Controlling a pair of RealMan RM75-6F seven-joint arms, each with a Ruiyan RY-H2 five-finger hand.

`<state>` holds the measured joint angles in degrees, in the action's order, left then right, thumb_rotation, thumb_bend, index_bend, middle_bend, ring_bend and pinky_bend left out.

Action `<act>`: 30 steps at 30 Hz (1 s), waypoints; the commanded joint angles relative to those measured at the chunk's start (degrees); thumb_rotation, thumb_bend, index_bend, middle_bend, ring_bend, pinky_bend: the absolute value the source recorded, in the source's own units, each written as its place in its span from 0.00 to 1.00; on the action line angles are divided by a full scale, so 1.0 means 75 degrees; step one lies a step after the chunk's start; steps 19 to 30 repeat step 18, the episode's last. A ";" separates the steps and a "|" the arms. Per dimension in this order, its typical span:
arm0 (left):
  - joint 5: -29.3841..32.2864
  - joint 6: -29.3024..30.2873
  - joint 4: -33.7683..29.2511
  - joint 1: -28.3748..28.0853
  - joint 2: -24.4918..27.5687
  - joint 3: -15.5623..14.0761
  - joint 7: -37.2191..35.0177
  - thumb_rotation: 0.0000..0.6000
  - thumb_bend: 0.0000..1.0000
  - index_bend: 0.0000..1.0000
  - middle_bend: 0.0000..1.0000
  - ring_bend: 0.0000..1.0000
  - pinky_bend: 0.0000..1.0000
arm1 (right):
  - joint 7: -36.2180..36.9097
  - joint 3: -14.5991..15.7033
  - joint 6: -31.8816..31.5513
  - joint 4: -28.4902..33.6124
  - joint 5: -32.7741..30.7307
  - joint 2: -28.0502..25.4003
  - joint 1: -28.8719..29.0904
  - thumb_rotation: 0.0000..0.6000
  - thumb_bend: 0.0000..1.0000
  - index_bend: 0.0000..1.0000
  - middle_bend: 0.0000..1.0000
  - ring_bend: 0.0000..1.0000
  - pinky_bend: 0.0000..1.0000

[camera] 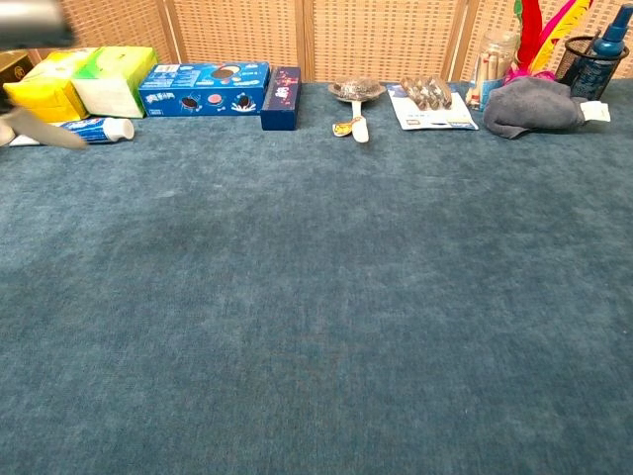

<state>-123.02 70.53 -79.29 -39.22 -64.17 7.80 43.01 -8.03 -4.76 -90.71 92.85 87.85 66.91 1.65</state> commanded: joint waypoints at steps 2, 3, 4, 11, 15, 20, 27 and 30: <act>-0.0727 -0.0420 0.0123 -0.1023 -0.0137 -0.0030 -0.0355 0.00 0.00 1.00 1.00 1.00 1.00 | 0.0030 -0.0003 0.0011 0.0004 -0.0010 -0.0012 0.0003 0.56 0.00 0.00 0.00 0.00 0.03; -0.0751 -0.0509 0.0163 -0.1141 -0.0215 -0.0026 -0.0371 0.00 0.00 1.00 1.00 1.00 1.00 | 0.0035 -0.0006 0.0013 0.0002 -0.0015 -0.0014 0.0003 0.57 0.00 0.00 0.00 0.00 0.03; -0.0792 -0.0616 0.0230 -0.1316 -0.0345 -0.0010 -0.0393 0.01 0.00 1.00 1.00 1.00 1.00 | 0.0037 -0.0006 0.0020 -0.0001 -0.0019 -0.0016 0.0005 0.57 0.00 0.00 0.00 0.00 0.03; -0.0746 -0.1153 0.0511 -0.2037 -0.0921 0.0122 -0.0418 0.07 0.00 1.00 1.00 1.00 1.00 | 0.0095 -0.0023 0.0085 -0.0027 -0.0076 -0.0030 0.0028 0.57 0.00 0.00 0.00 0.00 0.03; -0.0619 -0.1098 0.0900 -0.2469 -0.1605 0.0402 -0.0340 0.10 0.00 1.00 1.00 1.00 1.00 | 0.0177 -0.0059 0.0155 -0.0055 -0.0174 -0.0059 0.0049 0.56 0.00 0.00 0.00 0.00 0.03; -0.0543 -0.1147 0.1149 -0.2684 -0.1944 0.0397 -0.0306 0.13 0.00 1.00 1.00 1.00 1.00 | 0.0233 -0.0062 0.0187 -0.0056 -0.0202 -0.0084 0.0055 0.56 0.00 0.00 0.00 0.00 0.03; -0.0543 -0.1147 0.1149 -0.2684 -0.1944 0.0397 -0.0306 0.13 0.00 1.00 1.00 1.00 1.00 | 0.0233 -0.0062 0.0187 -0.0056 -0.0202 -0.0084 0.0055 0.56 0.00 0.00 0.00 0.00 0.03; -0.0543 -0.1147 0.1149 -0.2684 -0.1944 0.0397 -0.0306 0.13 0.00 1.00 1.00 1.00 1.00 | 0.0233 -0.0062 0.0187 -0.0056 -0.0202 -0.0084 0.0055 0.56 0.00 0.00 0.00 0.00 0.03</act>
